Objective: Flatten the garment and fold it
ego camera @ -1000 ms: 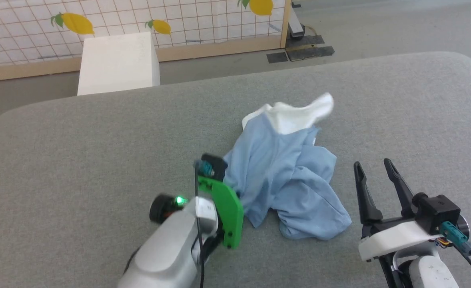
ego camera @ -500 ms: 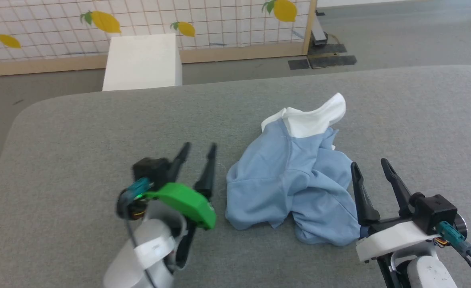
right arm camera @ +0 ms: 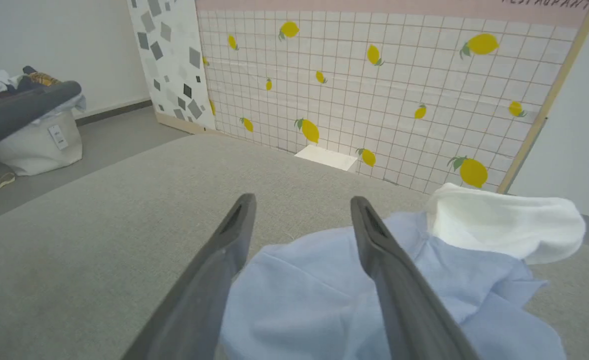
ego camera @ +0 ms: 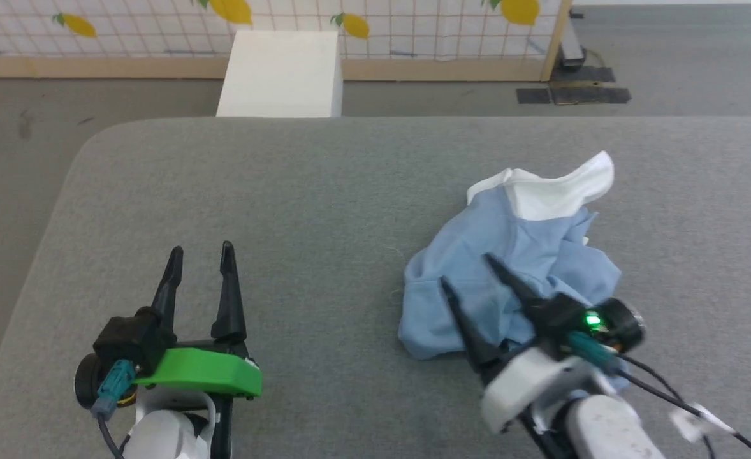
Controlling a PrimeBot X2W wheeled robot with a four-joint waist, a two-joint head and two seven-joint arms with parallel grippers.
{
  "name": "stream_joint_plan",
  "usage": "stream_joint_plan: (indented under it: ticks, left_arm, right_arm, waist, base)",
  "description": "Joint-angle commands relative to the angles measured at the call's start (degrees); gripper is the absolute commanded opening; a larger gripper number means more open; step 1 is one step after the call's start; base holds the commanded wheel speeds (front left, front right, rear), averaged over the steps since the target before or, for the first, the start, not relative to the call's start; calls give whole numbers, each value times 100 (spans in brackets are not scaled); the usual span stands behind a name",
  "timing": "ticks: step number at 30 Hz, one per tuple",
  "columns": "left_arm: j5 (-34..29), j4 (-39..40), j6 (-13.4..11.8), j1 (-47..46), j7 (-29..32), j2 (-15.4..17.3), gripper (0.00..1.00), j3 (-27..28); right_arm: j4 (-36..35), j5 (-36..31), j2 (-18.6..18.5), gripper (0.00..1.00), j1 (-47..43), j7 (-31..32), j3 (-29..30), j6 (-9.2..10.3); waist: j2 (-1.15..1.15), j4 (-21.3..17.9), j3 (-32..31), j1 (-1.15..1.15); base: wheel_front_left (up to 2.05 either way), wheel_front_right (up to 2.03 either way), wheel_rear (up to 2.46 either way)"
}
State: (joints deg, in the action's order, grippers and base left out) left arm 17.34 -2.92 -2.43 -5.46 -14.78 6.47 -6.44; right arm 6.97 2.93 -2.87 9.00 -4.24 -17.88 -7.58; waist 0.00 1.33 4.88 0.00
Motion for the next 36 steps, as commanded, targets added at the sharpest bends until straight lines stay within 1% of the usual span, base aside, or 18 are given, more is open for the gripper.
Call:
stream_joint_plan:
  ticks: [1, 3, 9, 11, 14, 15, 16, 18, 21, 23, 25, 27, 29, 32, 34, 36]
  left_arm:
    - [-102, 56, 72, 86, -20, -82, 100, 93]
    - [-173, 98, 157, 99, -21, -170, 100, 213]
    - [-291, 87, 397, -15, -21, -324, 100, 363]
    - [-304, 71, 459, -77, -21, -342, 100, 362]
    - [-263, 64, 474, -125, -21, -354, 100, 333]
    - [-205, 66, 456, -134, -21, -355, 100, 312]
    - [-164, 63, 444, -137, -21, -356, 100, 293]
    - [-123, 50, 419, -130, -21, -357, 100, 268]
    - [-128, 25, 394, -102, -21, -357, 100, 255]
    - [-176, 9, 404, -71, -21, -357, 100, 272]
    - [-233, -13, 430, -37, -21, -358, 100, 306]
    - [-290, -33, 459, 9, -21, -358, 100, 339]
    - [-321, -40, 479, 58, -21, -358, 100, 355]
    - [-342, -40, 505, 123, -21, -358, 100, 347]
    - [-344, -52, 523, 162, -21, -358, 100, 337]
    - [-351, -74, 543, 184, -21, -358, 100, 318]
  right_arm:
    - [148, -43, 0, 100, 188, 285, -194, 9]
    - [450, -93, 0, 100, 403, 852, -445, 9]
    - [1274, -128, 0, 100, 870, 2701, -783, 9]
    - [1442, -102, 0, 100, 954, 3142, -795, 9]
    - [1643, -102, 0, 100, 1004, 3706, -798, 9]
    - [1677, -70, 0, 45, 1011, 3862, -813, 9]
    - [1684, -32, 0, 0, 1012, 3954, -828, 9]
    - [1639, 97, 0, 0, 1006, 4063, -845, 9]
    - [1311, 293, 0, 0, 1038, 3765, -671, 9]
    - [949, 451, 0, 0, 1069, 3467, -506, 9]
    - [511, 533, 0, 0, 1079, 3211, -235, 9]
    - [31, 507, 0, 0, 1009, 3010, 213, 9]
    - [-473, 426, 0, 0, 829, 2875, 896, 9]
    - [-1048, 236, 0, 0, 375, 2846, 2191, 9]
    - [-1169, 113, 0, 0, 44, 2918, 2999, 9]
    - [-1111, 99, 0, 0, -247, 3010, 3745, 9]
  waist:
    - [0, 267, 234, 0]
    - [0, 393, 331, 0]
    - [0, 745, 584, 0]
    - [0, 840, 666, 0]
    - [0, 916, 732, 0]
    - [0, 926, 743, 0]
    - [0, 927, 749, 0]
    - [0, 897, 734, 0]
    - [0, 779, 650, 0]
    - [0, 658, 561, 0]
    - [0, 526, 456, 0]
    - [0, 390, 316, 0]
    - [0, 272, 205, 0]
    - [0, 112, 70, 0]
    - [0, 23, 13, 0]
    - [0, -41, -18, 0]
  base:
    - [0, 0, 0]
    - [0, 0, 0]
    - [0, 0, 0]
    - [0, 0, 0]
    - [0, 0, 0]
    - [0, 0, 0]
    - [0, 0, 0]
    - [0, 0, 0]
    - [0, 0, 0]
    - [0, 0, 0]
    - [0, 0, 0]
    - [0, 0, 0]
    - [0, 0, 0]
    - [0, 0, 0]
    - [0, 0, 0]
    - [0, 0, 0]
